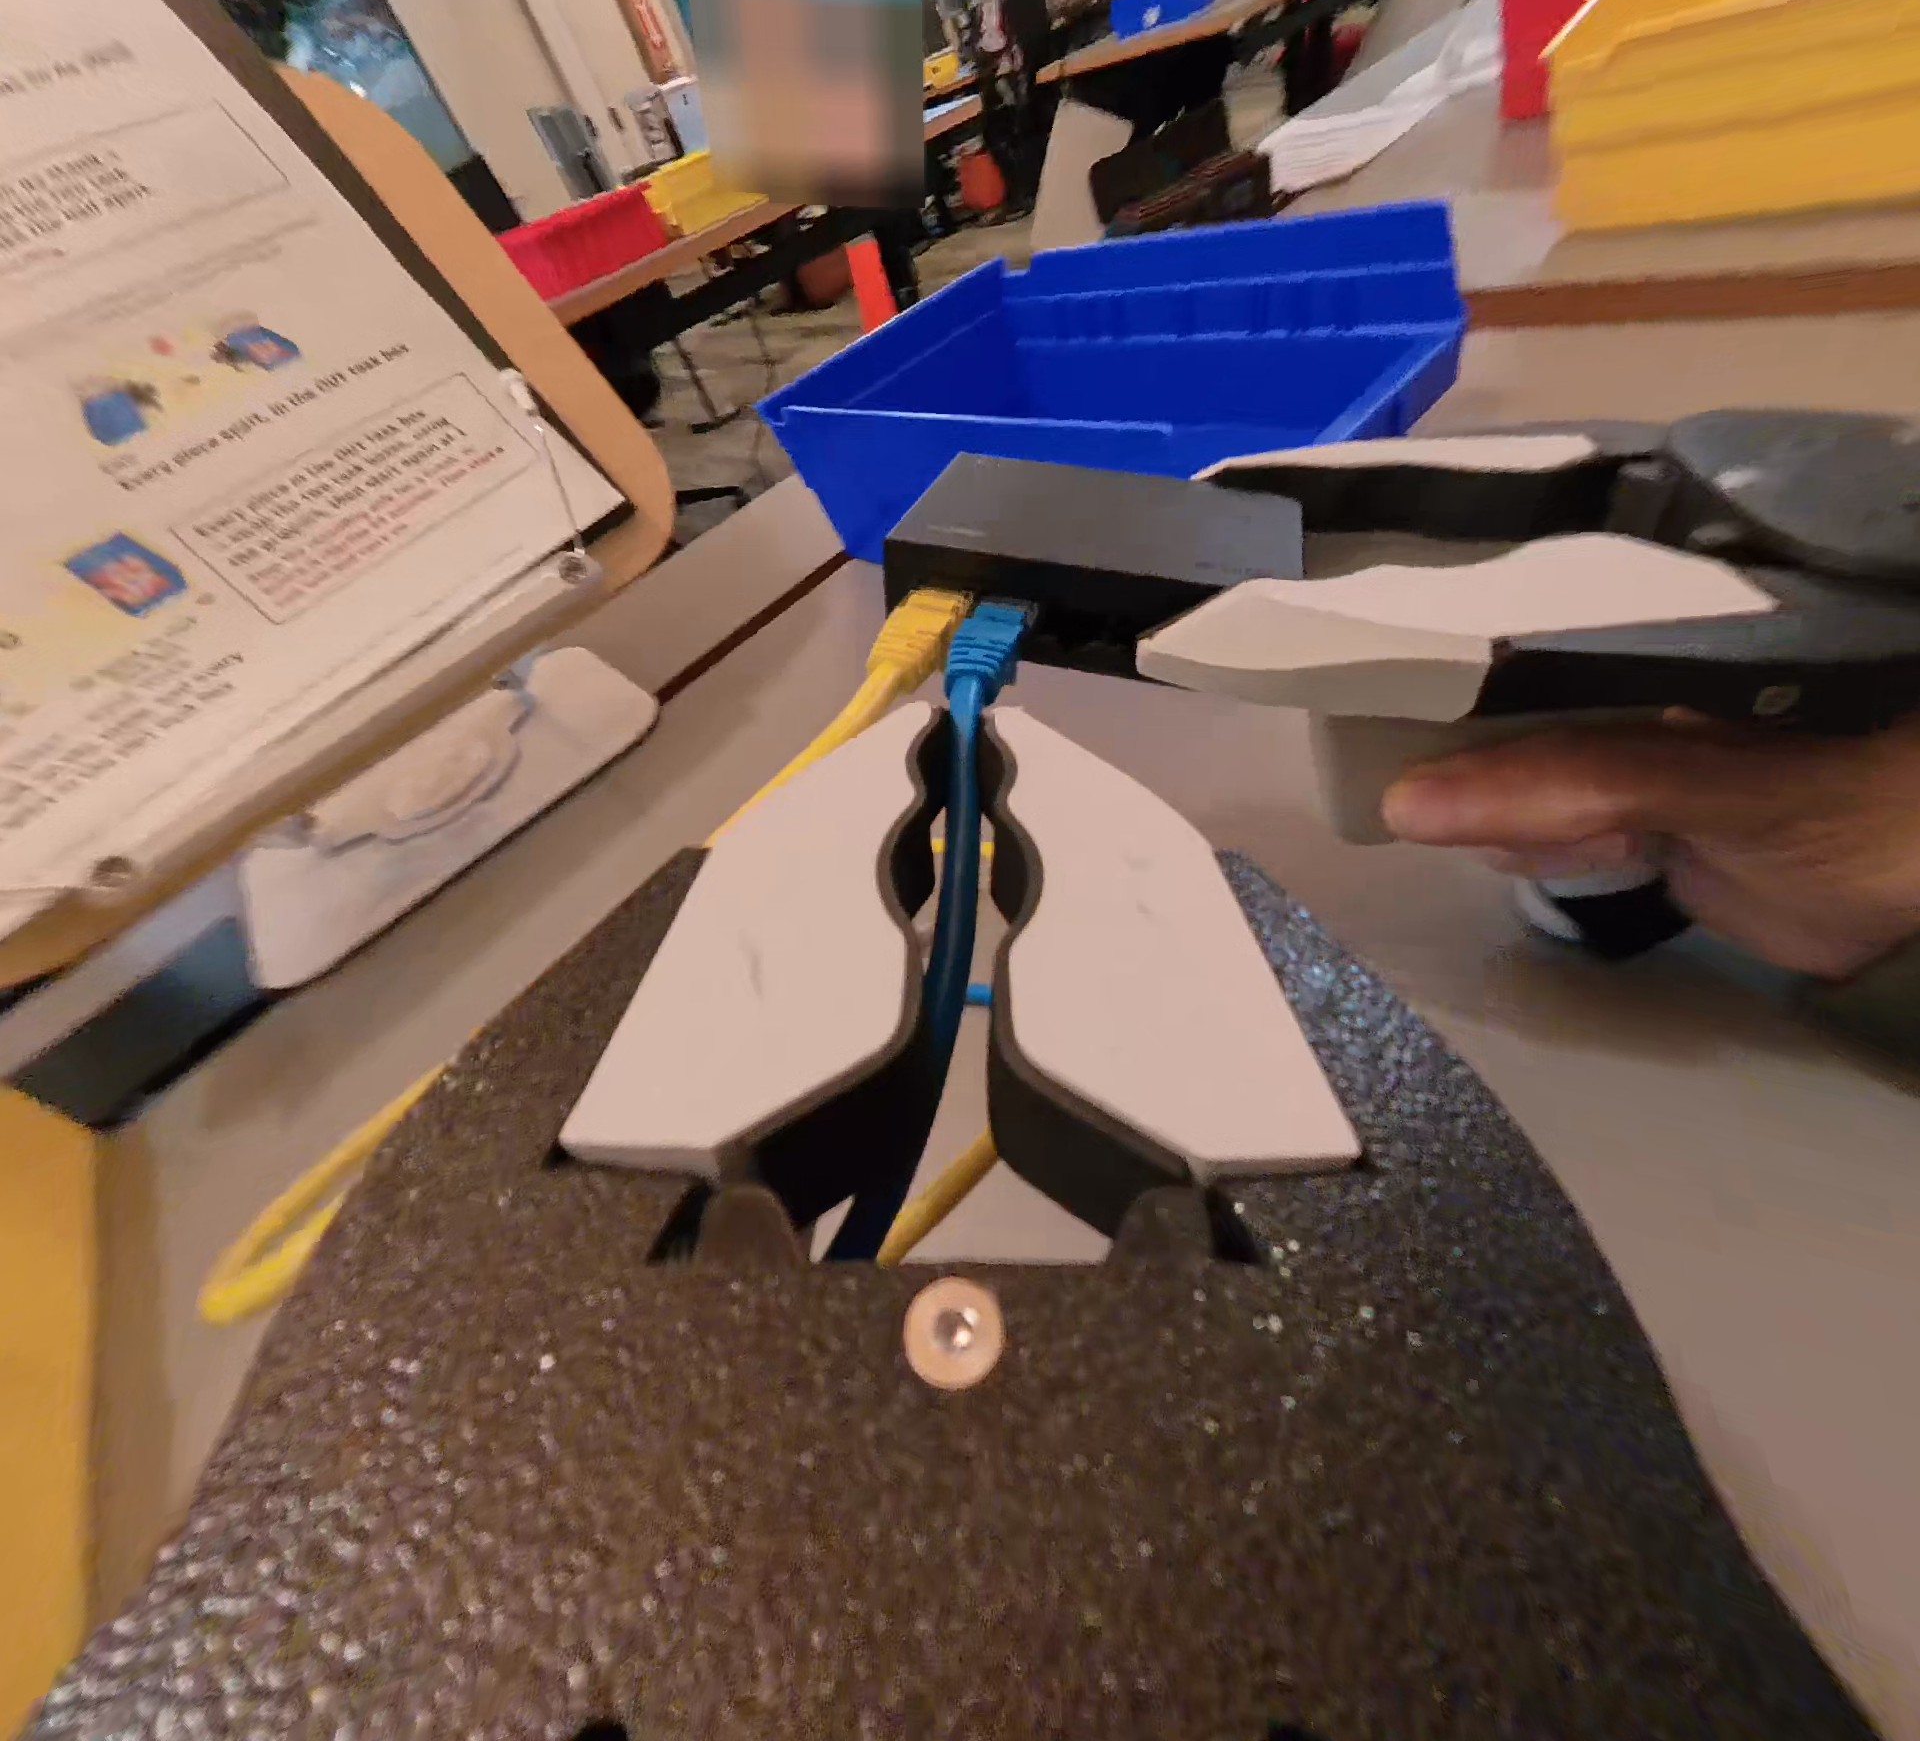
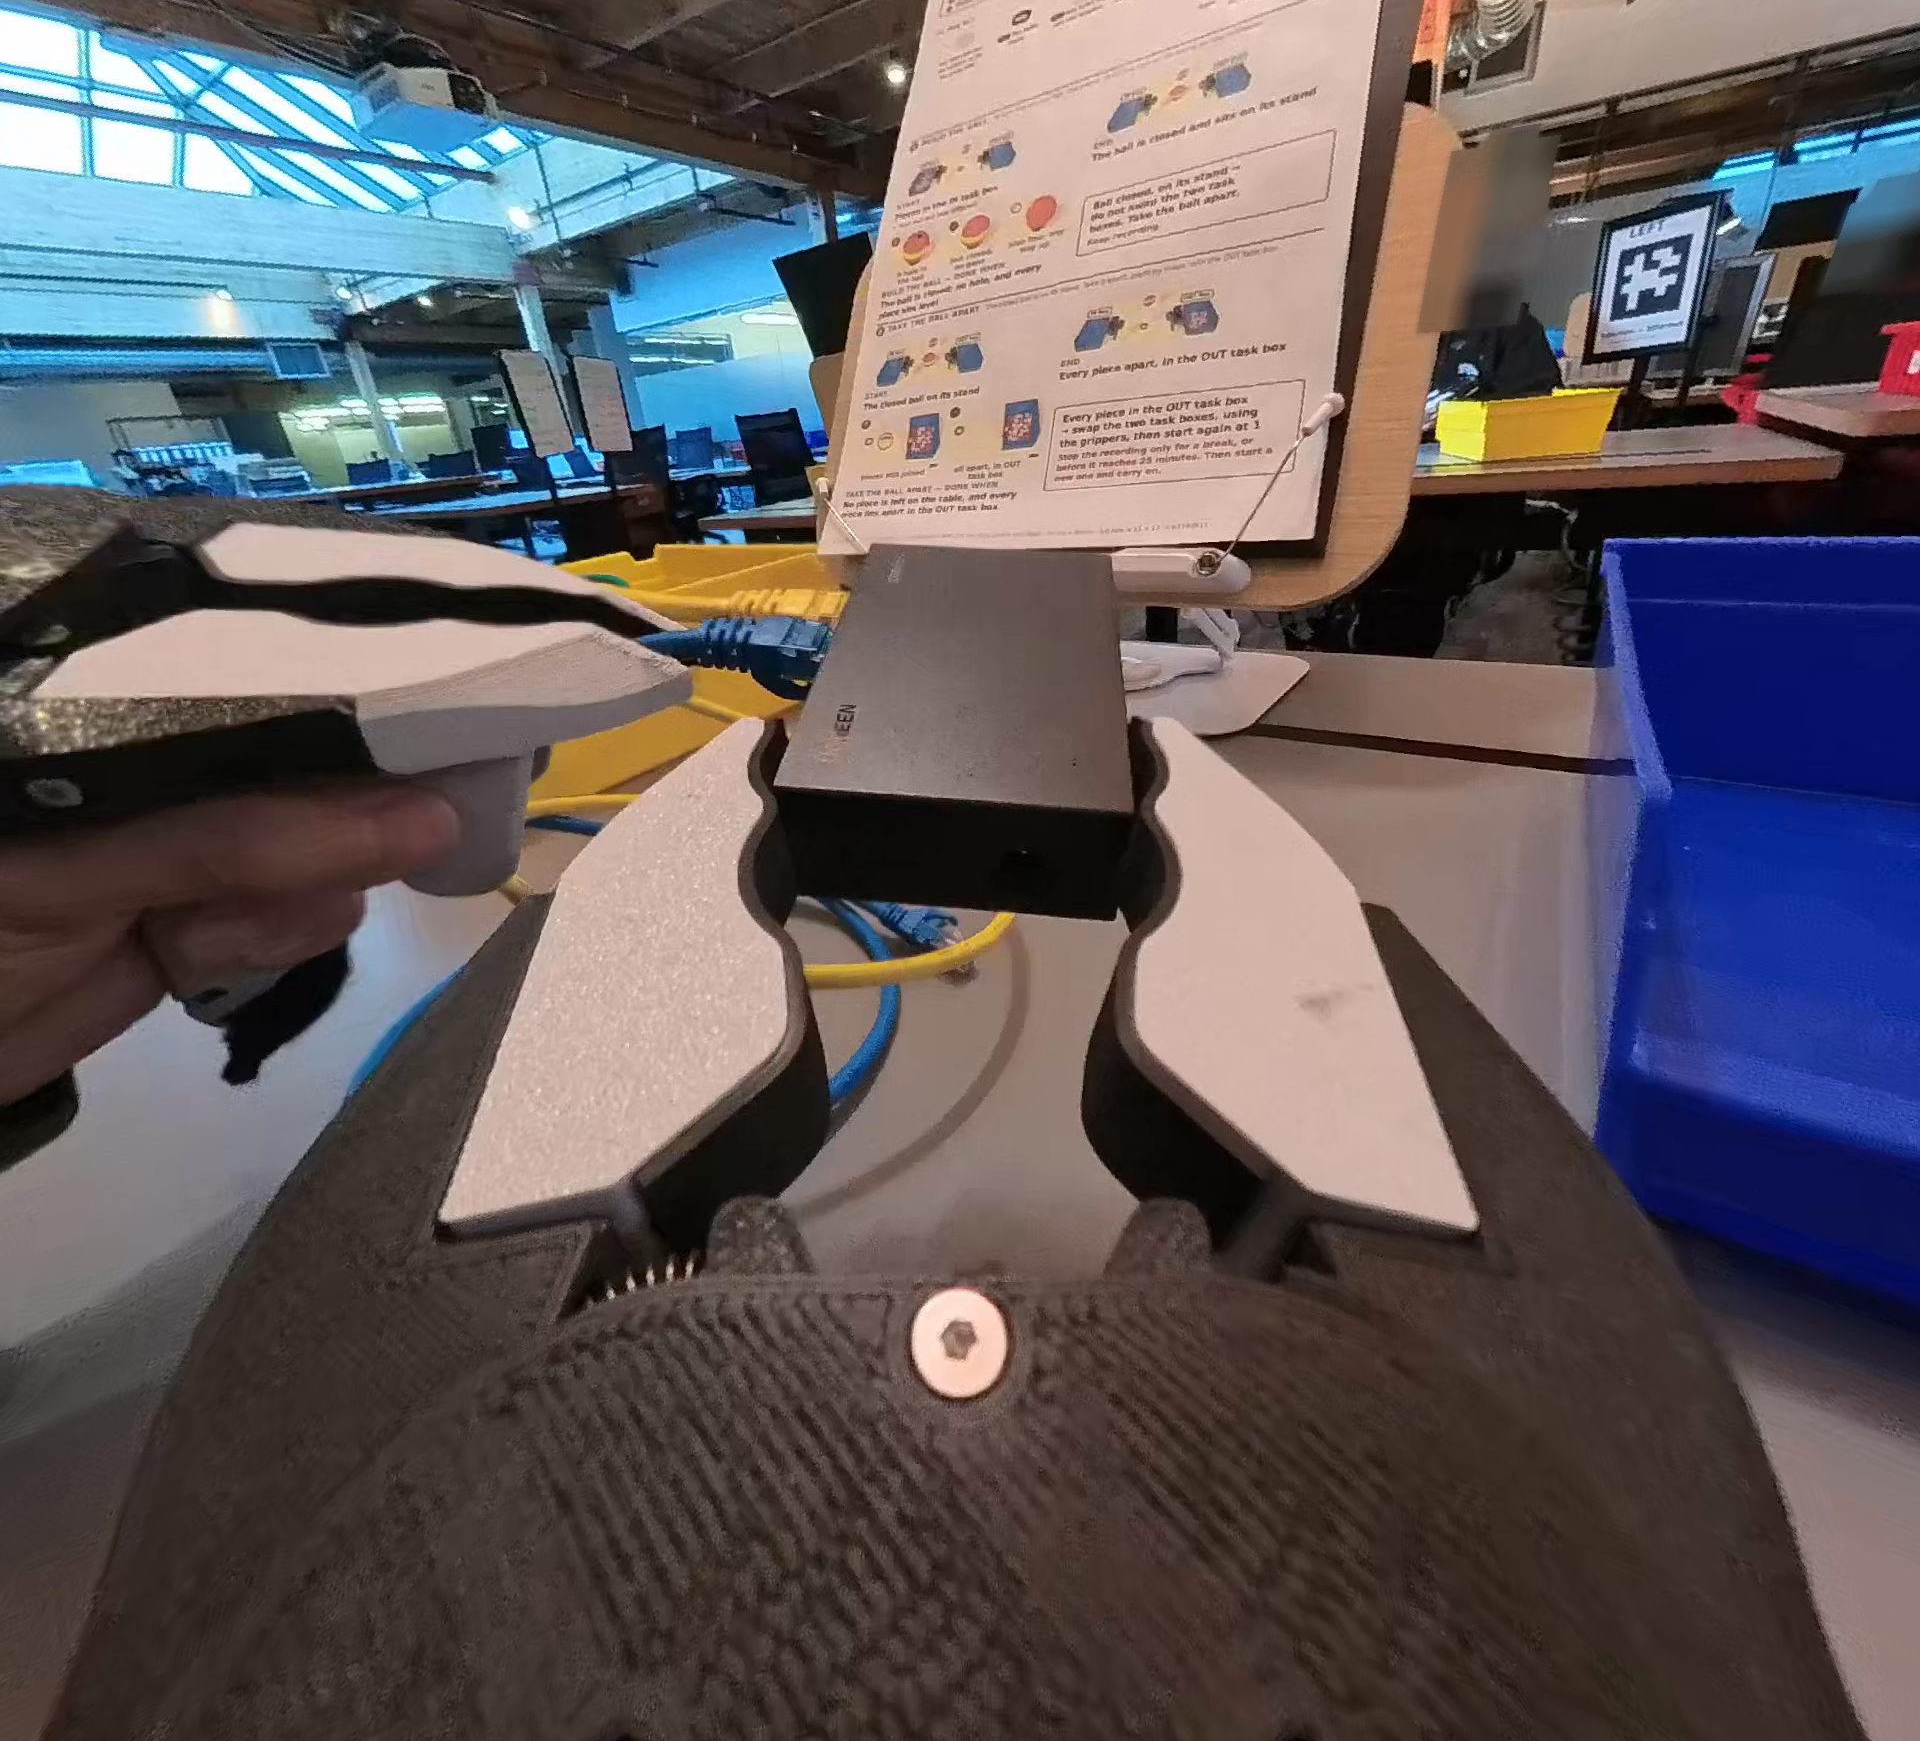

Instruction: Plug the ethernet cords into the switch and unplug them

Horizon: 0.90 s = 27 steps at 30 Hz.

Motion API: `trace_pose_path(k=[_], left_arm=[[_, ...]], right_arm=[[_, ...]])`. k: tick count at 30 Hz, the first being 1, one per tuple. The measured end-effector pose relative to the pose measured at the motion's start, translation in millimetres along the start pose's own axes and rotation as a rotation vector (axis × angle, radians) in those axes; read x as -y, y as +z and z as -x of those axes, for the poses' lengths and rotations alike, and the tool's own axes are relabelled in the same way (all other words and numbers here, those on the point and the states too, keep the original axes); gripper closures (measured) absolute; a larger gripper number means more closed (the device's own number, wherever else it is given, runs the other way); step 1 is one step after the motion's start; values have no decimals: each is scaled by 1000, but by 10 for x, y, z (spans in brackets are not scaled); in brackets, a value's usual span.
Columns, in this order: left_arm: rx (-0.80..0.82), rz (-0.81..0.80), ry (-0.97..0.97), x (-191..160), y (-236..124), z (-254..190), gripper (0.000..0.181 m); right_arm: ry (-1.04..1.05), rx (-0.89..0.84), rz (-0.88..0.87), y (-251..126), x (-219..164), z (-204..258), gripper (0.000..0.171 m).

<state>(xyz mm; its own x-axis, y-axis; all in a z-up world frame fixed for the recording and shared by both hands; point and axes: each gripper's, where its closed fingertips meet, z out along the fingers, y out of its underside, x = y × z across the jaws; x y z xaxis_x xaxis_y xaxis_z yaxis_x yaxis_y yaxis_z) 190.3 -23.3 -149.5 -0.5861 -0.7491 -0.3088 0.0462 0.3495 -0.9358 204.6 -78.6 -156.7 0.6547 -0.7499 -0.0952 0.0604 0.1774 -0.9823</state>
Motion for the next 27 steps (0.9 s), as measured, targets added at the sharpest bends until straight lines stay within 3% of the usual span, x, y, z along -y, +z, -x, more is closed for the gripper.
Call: trace_pose_path(k=[2, 5, 7, 14, 27], left_arm=[[24, -9, 43, 29, -1, 13, 177], [-49, -95, -155, 80, 2, 14, 176], [-3, -94, -68, 47, -8, 7, 176], [-30, -111, -179, 59, -22, -31, 177], [-88, -115, -190, 57, -30, -87, 176]], right_arm=[[-10, -9, 6, 7, -8, -1, 108], [3, -22, -6, 18, 1, -4, 109], [-9, -22, 2, 26, -10, 0, 109], [21, -10, -33, 21, 26, -11, 109], [69, -40, -19, 38, 1, -39, 104]])
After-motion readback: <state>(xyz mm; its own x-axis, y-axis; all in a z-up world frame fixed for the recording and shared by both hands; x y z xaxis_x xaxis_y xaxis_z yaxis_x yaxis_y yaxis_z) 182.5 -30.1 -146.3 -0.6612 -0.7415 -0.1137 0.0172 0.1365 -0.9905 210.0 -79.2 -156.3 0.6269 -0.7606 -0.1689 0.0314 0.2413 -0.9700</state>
